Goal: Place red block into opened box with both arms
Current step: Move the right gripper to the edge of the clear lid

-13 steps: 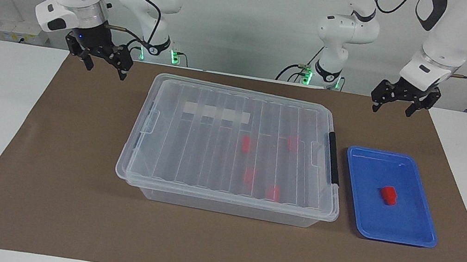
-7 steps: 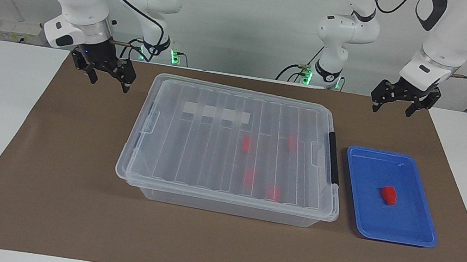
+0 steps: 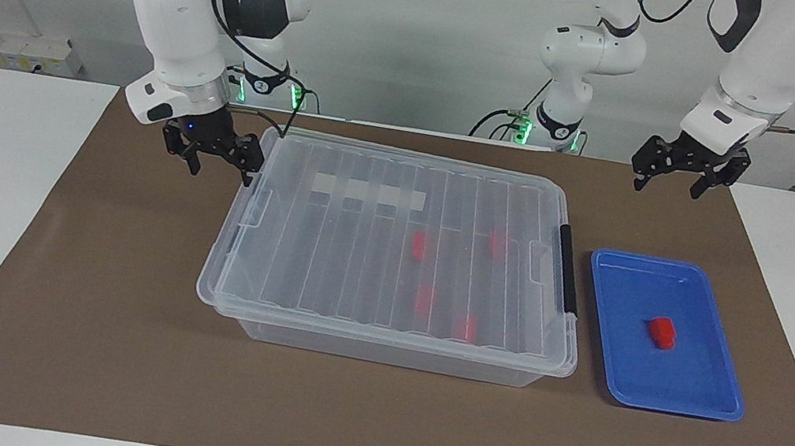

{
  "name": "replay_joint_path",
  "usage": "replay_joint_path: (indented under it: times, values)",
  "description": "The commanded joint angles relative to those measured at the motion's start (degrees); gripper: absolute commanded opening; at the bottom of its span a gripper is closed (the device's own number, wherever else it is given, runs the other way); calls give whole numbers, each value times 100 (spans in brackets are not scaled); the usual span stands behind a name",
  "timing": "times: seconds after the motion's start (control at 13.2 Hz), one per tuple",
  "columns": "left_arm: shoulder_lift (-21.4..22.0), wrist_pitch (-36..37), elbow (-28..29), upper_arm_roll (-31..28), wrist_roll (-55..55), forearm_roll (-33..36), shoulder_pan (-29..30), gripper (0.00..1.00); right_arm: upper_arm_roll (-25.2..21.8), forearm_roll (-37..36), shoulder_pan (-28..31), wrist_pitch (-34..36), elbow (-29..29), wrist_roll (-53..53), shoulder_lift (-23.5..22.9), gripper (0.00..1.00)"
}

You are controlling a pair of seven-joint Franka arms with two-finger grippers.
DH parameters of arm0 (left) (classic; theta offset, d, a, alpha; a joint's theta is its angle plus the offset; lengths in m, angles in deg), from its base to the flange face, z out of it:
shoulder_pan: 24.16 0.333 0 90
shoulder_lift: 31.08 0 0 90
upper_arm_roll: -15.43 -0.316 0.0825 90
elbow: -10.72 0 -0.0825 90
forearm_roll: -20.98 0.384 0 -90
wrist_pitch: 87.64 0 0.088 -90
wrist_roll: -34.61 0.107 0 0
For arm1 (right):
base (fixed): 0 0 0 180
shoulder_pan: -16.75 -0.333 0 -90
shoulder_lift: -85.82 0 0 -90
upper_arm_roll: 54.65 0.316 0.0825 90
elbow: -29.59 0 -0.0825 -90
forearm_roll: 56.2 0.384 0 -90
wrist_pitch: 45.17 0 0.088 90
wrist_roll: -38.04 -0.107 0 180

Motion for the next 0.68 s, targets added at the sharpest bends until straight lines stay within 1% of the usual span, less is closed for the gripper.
replay_joint_path:
  times: [0.0,0.23,0.45,0.61]
  values:
    - [105,64,40,2,-14,-66,37,100,-1,106,20,-232,-463,6,187,100]
    - [105,64,40,2,-14,-66,37,100,-1,106,64,-241,-779,59,309,99]
    - [105,64,40,2,-14,-66,37,100,-10,106,178,-276,-876,269,336,99]
    - [105,64,40,2,-14,-66,37,100,-10,106,388,-276,-973,506,398,97]
